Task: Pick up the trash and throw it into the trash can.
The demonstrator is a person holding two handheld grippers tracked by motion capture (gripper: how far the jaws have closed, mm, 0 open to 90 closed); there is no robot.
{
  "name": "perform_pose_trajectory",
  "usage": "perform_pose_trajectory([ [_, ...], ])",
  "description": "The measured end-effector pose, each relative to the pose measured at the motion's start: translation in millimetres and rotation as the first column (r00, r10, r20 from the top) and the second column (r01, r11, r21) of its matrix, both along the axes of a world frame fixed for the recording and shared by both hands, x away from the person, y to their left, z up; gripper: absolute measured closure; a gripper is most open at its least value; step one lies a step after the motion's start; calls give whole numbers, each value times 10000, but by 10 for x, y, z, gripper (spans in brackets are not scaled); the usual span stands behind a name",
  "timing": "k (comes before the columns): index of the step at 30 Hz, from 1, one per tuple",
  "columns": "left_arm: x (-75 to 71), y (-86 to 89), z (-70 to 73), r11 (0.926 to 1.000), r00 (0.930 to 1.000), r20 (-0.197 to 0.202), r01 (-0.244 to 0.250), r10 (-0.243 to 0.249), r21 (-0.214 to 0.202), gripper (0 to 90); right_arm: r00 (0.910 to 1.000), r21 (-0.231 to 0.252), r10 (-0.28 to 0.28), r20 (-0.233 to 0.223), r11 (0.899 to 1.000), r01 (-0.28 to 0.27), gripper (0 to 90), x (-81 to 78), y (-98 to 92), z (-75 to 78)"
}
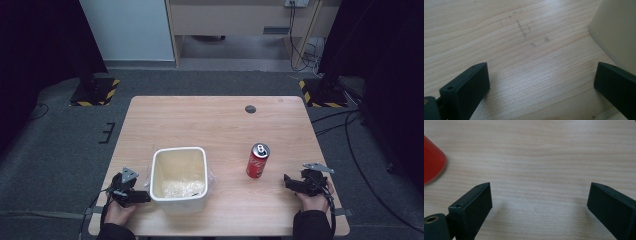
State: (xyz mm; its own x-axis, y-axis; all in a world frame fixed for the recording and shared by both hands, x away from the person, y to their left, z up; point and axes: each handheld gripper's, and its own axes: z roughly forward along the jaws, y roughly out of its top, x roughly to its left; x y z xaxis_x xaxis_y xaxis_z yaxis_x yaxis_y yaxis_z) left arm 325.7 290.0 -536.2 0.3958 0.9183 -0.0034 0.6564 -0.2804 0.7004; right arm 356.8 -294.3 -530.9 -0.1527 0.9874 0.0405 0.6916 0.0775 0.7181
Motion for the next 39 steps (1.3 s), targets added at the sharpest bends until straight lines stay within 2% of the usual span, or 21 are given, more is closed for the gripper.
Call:
perform_pose_trajectory([
  [2,0,0,0,10000,10000,2,-1,1,-2,0,9992,284,9,389,9996,-20,61,-23,-14,50],
  [5,0,0,0,10000,10000,1,1,-1,0,0,9966,413,53,817,9991,-87,62,-52,-12,106],
  [7,0,0,0,10000,10000,-1,2,-2,1,0,9955,591,46,947,9982,-102,63,-64,-16,129],
  [18,0,0,0,10000,10000,-3,6,-6,2,0,9852,636,243,1696,9973,-355,61,-112,10,288],
  [19,1,0,0,10000,10000,-2,11,-11,4,0,9800,792,269,1970,9959,-433,60,-136,15,349],
  [22,0,0,0,10000,10000,-1,8,-8,2,0,9733,837,306,2277,9952,-509,60,-153,27,430],
  [25,1,0,0,10000,10000,-1,8,-8,3,0,9693,897,328,2436,9944,-562,59,-160,38,474],
  [28,1,0,0,10000,10000,-3,11,-11,5,0,9605,959,388,2756,9931,-676,57,-182,60,568],
  [31,1,0,0,10000,10000,-1,10,-10,4,0,9573,992,418,2861,9924,-730,55,-190,69,611],
  [39,1,-1,0,10000,10000,-3,11,-11,4,0,9375,1206,601,3426,9869,-1074,49,-236,92,804],
])
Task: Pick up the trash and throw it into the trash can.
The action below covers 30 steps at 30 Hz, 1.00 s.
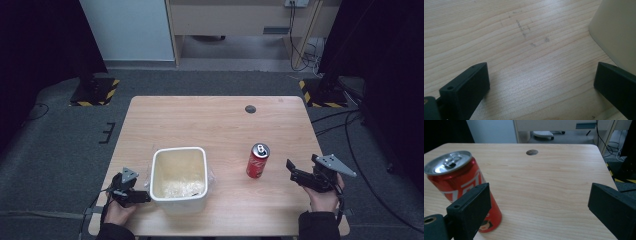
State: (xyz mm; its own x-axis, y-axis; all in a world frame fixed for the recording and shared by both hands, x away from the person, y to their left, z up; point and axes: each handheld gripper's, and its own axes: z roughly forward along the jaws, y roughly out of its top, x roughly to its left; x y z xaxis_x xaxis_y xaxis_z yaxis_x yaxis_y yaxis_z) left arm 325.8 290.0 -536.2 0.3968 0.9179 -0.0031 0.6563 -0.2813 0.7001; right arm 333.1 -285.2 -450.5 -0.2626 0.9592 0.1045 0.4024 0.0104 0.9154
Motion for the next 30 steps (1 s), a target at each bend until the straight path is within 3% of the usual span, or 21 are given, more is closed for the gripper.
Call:
perform_pose_trajectory([
  [19,3,-1,0,10000,10000,-1,18,-18,-8,0,9954,142,739,610,9971,-749,40,2,184,301],
  [24,4,-2,0,10000,10000,-2,19,-19,-6,0,9904,375,1053,892,9933,-1089,39,43,273,443],
  [30,4,-2,0,10000,10000,-2,18,-18,-8,0,9853,422,1286,1123,9901,-1340,34,134,407,492],
])
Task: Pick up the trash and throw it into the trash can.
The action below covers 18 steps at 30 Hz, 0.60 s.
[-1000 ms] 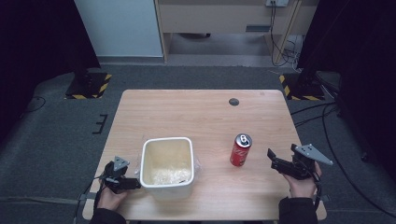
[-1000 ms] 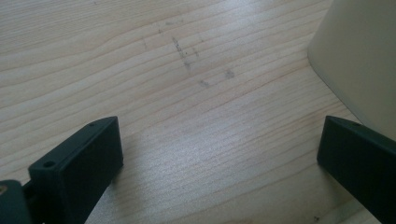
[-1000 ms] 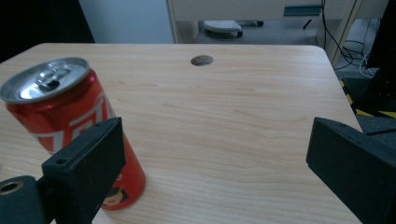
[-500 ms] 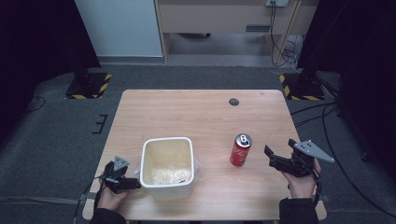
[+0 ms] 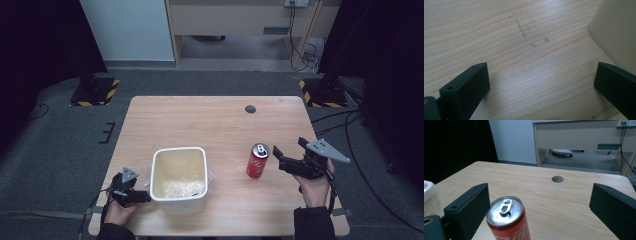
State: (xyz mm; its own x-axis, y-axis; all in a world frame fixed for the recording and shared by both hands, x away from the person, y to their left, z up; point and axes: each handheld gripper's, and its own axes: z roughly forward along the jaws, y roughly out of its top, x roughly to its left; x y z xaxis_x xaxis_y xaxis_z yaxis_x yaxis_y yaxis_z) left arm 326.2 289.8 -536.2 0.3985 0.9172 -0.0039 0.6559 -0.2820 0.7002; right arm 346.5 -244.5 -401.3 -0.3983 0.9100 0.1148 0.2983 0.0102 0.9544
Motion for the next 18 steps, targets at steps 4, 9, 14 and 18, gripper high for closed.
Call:
perform_pose_trajectory([
  [4,0,0,0,10000,10000,0,0,0,1,0,9997,-55,257,-14,9997,-257,34,29,95,-28],
  [9,0,0,0,10000,10000,1,2,-2,2,0,9987,-51,431,-274,9991,-432,37,58,198,-159],
  [14,1,0,0,10000,10000,0,12,-12,1,0,9972,-29,461,-582,9989,-464,38,88,243,-262],
  [18,1,0,0,10000,10000,-3,14,-14,0,0,9953,-205,544,-801,9982,-562,38,115,315,-359],
])
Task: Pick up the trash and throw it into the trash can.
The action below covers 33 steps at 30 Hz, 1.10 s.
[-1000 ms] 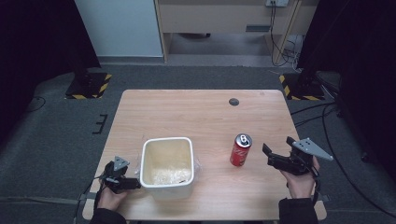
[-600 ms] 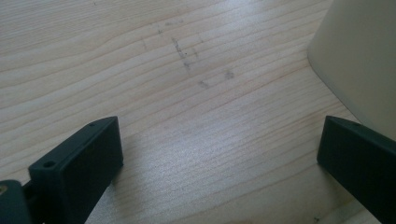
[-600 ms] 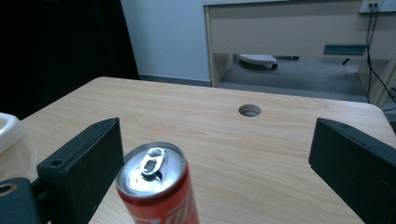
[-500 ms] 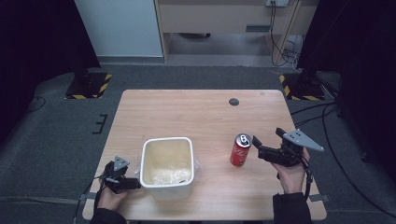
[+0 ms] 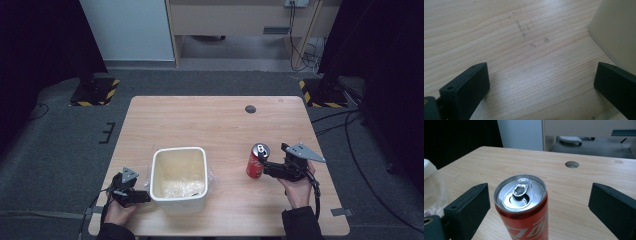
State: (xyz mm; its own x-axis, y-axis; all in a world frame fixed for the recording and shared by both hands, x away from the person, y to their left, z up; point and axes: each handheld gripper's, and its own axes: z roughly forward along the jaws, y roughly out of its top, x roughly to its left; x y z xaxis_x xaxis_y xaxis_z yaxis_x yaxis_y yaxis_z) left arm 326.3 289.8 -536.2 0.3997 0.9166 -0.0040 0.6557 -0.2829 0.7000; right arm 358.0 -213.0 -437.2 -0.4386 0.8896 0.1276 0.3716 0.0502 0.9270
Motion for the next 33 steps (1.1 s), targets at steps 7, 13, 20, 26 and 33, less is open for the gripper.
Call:
perform_pose_trajectory([
  [7,1,1,1,10000,10000,-6,14,-14,13,0,9999,-112,27,-133,9999,-29,41,24,73,-92],
  [13,1,1,1,10000,10000,-4,18,-18,14,0,9996,-102,-47,-293,9999,44,51,43,97,-171],
  [20,1,0,0,10000,10000,0,9,-9,4,0,9986,-208,28,-528,9998,-39,79,70,149,-262],
  [26,2,0,1,10000,10000,-6,22,-22,16,0,9985,-410,136,-534,9990,-158,119,83,179,-302],
  [33,2,-1,0,10000,10000,1,14,-14,5,0,9979,-576,147,-632,9982,-184,188,116,189,-371],
])
